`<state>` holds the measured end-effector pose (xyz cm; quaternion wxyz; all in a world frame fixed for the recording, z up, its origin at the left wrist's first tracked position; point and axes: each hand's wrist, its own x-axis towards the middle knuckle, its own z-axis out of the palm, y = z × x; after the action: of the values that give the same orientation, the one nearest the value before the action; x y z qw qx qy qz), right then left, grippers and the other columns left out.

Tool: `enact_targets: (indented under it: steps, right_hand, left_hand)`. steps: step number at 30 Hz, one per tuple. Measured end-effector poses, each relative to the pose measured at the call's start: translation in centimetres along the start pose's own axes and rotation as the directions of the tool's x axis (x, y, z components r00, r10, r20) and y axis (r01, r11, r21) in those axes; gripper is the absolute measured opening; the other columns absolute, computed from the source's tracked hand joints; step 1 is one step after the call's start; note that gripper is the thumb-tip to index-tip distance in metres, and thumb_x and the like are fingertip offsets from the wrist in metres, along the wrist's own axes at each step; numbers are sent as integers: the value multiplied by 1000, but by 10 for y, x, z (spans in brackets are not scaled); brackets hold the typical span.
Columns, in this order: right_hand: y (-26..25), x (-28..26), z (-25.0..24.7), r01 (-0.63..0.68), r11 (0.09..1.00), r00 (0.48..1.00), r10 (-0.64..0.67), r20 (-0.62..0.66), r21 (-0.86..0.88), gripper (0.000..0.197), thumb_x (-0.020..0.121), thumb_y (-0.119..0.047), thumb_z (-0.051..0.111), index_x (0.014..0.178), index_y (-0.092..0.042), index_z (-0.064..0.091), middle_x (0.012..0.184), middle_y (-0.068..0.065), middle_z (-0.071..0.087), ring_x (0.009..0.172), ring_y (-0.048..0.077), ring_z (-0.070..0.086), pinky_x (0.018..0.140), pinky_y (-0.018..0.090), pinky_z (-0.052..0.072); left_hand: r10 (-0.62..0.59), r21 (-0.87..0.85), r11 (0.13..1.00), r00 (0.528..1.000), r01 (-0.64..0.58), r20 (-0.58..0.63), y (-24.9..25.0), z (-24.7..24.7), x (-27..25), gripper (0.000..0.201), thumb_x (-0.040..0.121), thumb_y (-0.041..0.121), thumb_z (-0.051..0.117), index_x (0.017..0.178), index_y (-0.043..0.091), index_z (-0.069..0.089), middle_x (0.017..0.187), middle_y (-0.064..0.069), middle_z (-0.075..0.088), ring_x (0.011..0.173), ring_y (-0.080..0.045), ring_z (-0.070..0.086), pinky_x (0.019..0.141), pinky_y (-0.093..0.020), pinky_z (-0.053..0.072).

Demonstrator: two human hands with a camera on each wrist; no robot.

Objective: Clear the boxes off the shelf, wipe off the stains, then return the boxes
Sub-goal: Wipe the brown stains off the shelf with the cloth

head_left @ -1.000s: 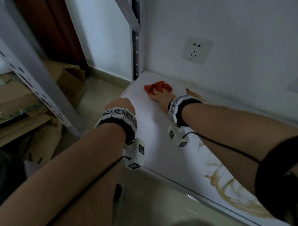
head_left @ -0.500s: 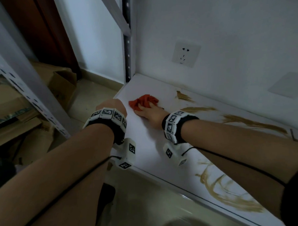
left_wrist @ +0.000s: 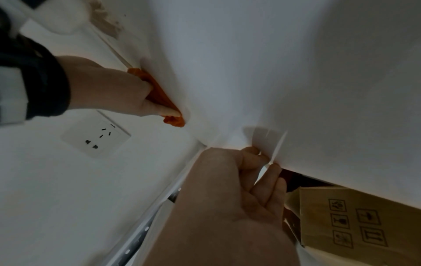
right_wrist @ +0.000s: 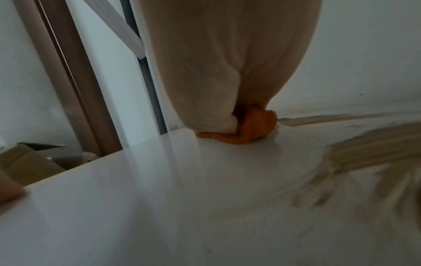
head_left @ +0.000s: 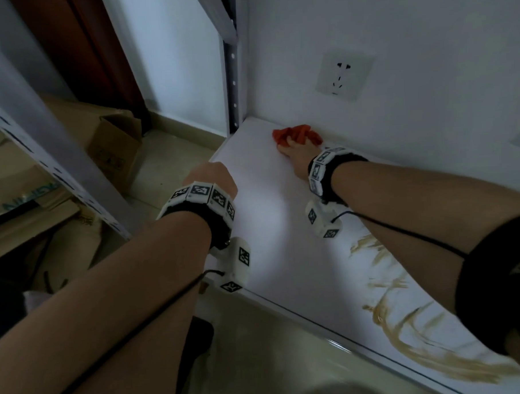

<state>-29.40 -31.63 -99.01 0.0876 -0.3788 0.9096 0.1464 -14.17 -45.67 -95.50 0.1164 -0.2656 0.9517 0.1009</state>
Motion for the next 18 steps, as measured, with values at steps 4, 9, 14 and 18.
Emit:
enact_targets:
  steps: [4,9,14,18]
  right_hand:
    - [-2,4,-8,-63,998,996,60,70,28,71,89,-2,32,152,-14,1,157,13,8,140,44,12,115,48,12]
    - [-9,26,-8,-43,997,997,39,67,58,69,91,-3,33,152,-16,4,158,11,6,142,44,6,118,49,7]
    - [-22,46,-21,-1,999,999,-1,41,43,63,93,-5,33,151,-9,7,157,14,7,142,43,6,117,48,5]
    - [-31,52,-29,41,999,997,-42,59,20,64,95,-11,35,151,-7,4,157,18,5,143,41,5,117,47,4]
  left_hand:
    - [-7,-40,999,998,5,-59,-5,-1,2,22,87,12,49,66,8,52,99,-13,66,85,-27,61,70,-27,45]
    - [-2,-67,998,998,-2,-63,-10,0,3,14,86,14,49,75,9,55,102,-12,65,89,-26,60,71,-27,42]
    - [31,-42,999,996,-35,-78,-10,-2,6,19,87,17,49,93,7,64,106,-12,64,98,-28,61,73,-28,43]
    - [40,-46,998,996,-44,-85,-6,-1,8,16,88,17,48,87,8,61,103,-11,64,90,-25,60,70,-28,42]
